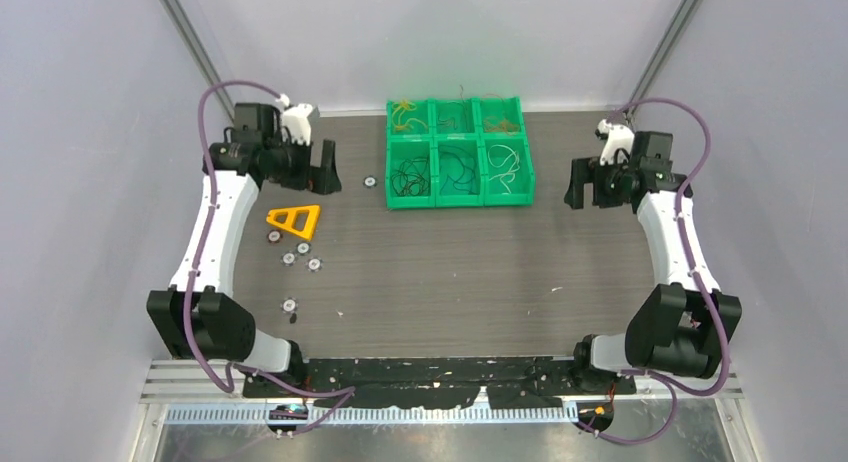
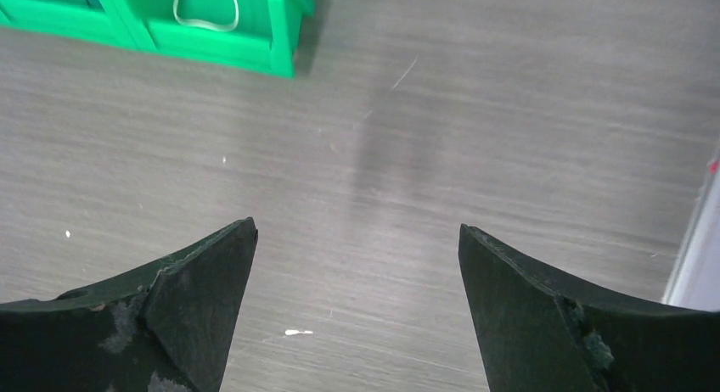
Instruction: Untangle the cables
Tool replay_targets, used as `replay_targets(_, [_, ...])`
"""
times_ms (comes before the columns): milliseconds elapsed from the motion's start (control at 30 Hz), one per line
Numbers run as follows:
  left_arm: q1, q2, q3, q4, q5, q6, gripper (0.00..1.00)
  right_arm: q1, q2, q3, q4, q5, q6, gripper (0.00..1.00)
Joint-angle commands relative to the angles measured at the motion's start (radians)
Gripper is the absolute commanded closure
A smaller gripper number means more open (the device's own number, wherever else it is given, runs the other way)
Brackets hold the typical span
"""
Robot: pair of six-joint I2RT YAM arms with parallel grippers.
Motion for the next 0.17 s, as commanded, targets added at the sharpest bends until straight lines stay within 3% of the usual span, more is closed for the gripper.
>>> replay_targets(0, [0.014, -0.068, -0.146, 0.018, 0.02, -0.025, 0.0, -0.002, -0.077, -0.085, 0.034, 0.007, -0.032, 0.05])
replay_targets(133, [0.013, -0.078, -0.17, 0.029, 0.024, -0.032, 0.0, -0.002, -0.073, -0.101, 0.032, -0.007, -0.012, 0.05])
